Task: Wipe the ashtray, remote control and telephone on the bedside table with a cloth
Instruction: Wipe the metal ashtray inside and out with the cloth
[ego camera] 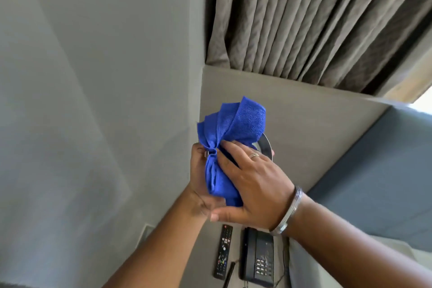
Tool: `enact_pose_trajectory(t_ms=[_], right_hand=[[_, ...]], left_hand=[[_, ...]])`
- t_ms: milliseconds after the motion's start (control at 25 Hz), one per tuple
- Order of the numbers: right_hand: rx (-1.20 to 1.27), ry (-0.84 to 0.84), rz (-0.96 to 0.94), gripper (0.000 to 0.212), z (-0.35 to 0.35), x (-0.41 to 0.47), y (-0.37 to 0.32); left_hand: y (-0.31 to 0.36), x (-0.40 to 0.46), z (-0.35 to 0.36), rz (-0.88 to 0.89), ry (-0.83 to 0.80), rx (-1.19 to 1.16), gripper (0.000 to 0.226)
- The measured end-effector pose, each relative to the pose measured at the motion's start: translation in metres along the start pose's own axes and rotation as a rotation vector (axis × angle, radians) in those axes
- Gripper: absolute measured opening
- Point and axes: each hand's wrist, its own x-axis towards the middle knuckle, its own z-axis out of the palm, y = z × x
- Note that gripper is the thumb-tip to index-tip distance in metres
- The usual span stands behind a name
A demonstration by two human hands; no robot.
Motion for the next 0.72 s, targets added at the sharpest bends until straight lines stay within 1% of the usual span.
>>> enact_pose_trajectory(t_ms=[80,120,200,240,280,320,360,400,440,480,520,560,600,640,680,720], right_hand=[[-0.132,-0.038,-0.037,0.115,-0.023,0.004,0.013],[-0.201,-0.058,-0.035,0.120,-0.033,0.006,0.017],[-0.283,-0.047,0.016,0.130,-0.051,0.005,0.021],[-0.296,-0.028,0.034,0.132,-0.058,0.001,0.020],[-0.275,0.003,0.027,0.128,-0.065,-0.004,0.019],[-0.206,0.055,-0.012,0.116,-0.071,-0.010,0.020],[-0.081,0.120,-0.077,0.099,-0.076,-0.016,0.022],[0.117,0.154,-0.146,0.085,-0.082,-0.020,0.023],[0.331,0.152,-0.214,0.075,-0.088,-0.021,0.024],[0.472,0.139,-0.266,0.070,-0.094,-0.020,0.022],[0.474,0.137,-0.300,0.071,-0.100,-0.016,0.020],[0.348,0.168,-0.304,0.076,-0.106,-0.012,0.017],[0.175,0.222,-0.289,0.082,-0.111,-0.007,0.014],[0.032,0.293,-0.263,0.085,-0.118,-0.005,0.012],[-0.058,0.363,-0.235,0.085,-0.126,-0.005,0.009],[-0.110,0.424,-0.204,0.083,-0.134,-0.005,0.007]], left_hand=[[0.013,0.006,0.019,-0.046,0.085,0.023,0.062],[0.020,0.008,0.029,-0.026,0.134,0.049,0.062],[0.027,0.012,0.049,0.034,0.196,0.080,0.072],[0.029,0.015,0.059,0.052,0.202,0.074,0.074],[0.031,0.019,0.069,0.106,0.203,0.088,0.068],[0.032,0.023,0.077,0.177,0.202,0.133,0.060],[0.033,0.027,0.084,0.231,0.196,0.176,0.057],[0.035,0.030,0.091,0.258,0.177,0.189,0.058],[0.038,0.033,0.098,0.260,0.135,0.173,0.061],[0.039,0.035,0.107,0.258,0.089,0.153,0.061],[0.041,0.036,0.116,0.256,0.055,0.155,0.059],[0.041,0.036,0.122,0.257,0.027,0.176,0.059],[0.042,0.034,0.124,0.261,-0.038,0.186,0.062],[0.044,0.031,0.129,0.302,-0.108,0.196,0.064],[0.047,0.027,0.135,0.321,-0.174,0.183,0.065],[0.050,0.024,0.141,0.331,-0.186,0.190,0.064]])
